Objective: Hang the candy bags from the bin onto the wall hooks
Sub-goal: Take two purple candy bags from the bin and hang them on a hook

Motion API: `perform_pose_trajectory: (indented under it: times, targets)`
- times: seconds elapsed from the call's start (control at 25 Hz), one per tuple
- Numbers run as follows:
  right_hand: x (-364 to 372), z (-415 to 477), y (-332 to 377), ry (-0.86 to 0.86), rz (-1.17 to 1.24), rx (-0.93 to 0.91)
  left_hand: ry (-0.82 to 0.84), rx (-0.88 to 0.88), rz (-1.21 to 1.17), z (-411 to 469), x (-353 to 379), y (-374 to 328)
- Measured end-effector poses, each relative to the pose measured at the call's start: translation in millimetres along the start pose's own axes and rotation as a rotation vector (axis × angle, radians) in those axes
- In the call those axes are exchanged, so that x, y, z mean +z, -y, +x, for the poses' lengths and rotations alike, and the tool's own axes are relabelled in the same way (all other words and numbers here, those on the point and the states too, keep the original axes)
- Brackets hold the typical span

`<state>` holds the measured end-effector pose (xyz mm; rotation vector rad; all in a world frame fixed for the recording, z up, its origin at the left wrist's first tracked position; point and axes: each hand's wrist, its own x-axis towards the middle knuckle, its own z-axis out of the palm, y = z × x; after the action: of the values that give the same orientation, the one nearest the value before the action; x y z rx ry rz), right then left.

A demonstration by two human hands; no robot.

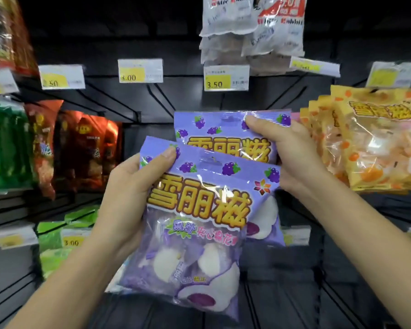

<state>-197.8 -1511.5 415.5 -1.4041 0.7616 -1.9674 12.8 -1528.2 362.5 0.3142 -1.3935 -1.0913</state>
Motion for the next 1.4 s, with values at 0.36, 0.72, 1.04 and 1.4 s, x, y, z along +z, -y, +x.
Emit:
perform_pose_trajectory:
  times: [0.36,0.72,1.04,1.4]
  targets:
    - [-4,72,-5,-0.084,0.012,0.059,0.264,-0.017,0.036,114,1,5]
    - [-12,107,-17,-0.021,0.073,0.034,0.352,0.062,-0.044,143,9,22]
    - [-10,122,-13,0.009,0.060,-0.033,0.366,0.084,-0.030,150,7,23]
    - [-1,130,-7,-0.015,0.040,-0.035,0.344,0.110,-0.042,159,8,17]
